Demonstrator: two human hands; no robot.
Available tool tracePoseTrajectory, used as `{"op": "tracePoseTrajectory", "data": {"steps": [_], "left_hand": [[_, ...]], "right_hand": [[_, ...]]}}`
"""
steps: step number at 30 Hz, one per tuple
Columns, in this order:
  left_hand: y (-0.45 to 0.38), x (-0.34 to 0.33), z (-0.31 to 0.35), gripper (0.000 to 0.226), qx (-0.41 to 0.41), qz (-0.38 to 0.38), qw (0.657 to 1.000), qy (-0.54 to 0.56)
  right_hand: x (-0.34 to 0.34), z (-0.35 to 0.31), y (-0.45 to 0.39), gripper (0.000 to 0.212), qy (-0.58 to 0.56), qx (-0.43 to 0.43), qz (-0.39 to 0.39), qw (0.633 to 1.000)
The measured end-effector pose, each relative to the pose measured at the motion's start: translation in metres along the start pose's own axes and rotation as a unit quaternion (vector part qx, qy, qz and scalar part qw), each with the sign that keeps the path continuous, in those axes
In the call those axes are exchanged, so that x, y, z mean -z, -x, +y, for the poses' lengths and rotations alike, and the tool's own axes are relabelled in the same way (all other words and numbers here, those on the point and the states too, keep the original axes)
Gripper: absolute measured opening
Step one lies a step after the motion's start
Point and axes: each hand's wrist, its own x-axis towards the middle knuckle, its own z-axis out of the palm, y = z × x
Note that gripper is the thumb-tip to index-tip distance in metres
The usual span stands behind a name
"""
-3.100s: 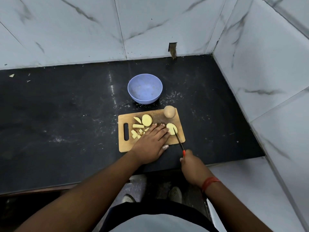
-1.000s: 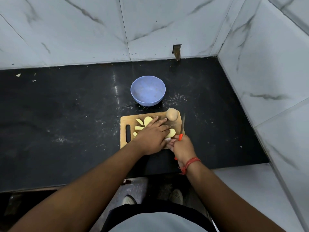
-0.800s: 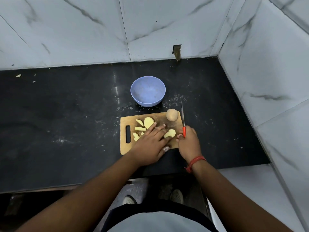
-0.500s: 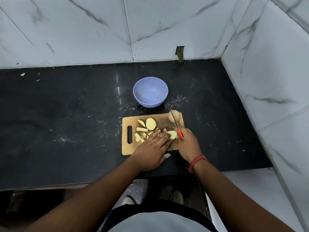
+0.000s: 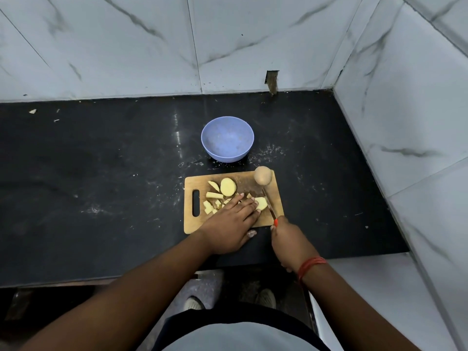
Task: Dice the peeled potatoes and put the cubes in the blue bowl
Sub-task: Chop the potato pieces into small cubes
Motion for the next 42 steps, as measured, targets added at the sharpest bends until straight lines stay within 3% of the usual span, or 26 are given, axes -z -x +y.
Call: {"op": "tracePoseTrajectory", "data": {"steps": [6, 9, 14, 20, 23, 26, 29, 42], "left_hand": [[-0.002, 0.001, -0.003, 0.065, -0.012, -0.005, 1.0, 0.003], [-0.003, 0.002, -0.006, 0.065, -0.021, -0.011, 1.0, 0.005], [-0.003, 0.005, -0.005, 0.066, -0.012, -0.024, 1.0, 0.015], [-0.003, 0.007, -0.001, 0.066, 0.007, -0.048, 0.999, 0.0], [-0.004, 0.009, 0.001, 0.066, 0.01, -0.049, 0.999, 0.003], [0.001, 0.01, 0.002, 0.063, 0.014, -0.015, 1.0, 0.015], [0.007, 0.007, 0.004, 0.059, 0.033, 0.011, 0.999, 0.017], [0.005, 0.004, -0.008, 0.067, -0.014, -0.011, 1.0, 0.004]], "right_hand": [[0.0, -0.008, -0.005, 0.023, 0.049, -0.025, -0.057, 0.997], [0.0, -0.017, -0.008, 0.034, 0.091, -0.06, -0.09, 0.99], [0.004, -0.023, -0.012, 0.034, 0.108, 0.02, -0.104, 0.988], [-0.018, -0.003, 0.02, 0.036, 0.082, -0.045, -0.101, 0.99], [-0.024, 0.012, 0.033, 0.024, 0.059, -0.05, -0.101, 0.992], [-0.015, 0.012, 0.035, 0.005, 0.011, -0.013, -0.054, 0.998], [-0.008, 0.0, 0.028, 0.016, 0.027, 0.0, -0.028, 0.999], [0.001, -0.03, 0.002, 0.034, 0.086, -0.003, -0.103, 0.991]]}}
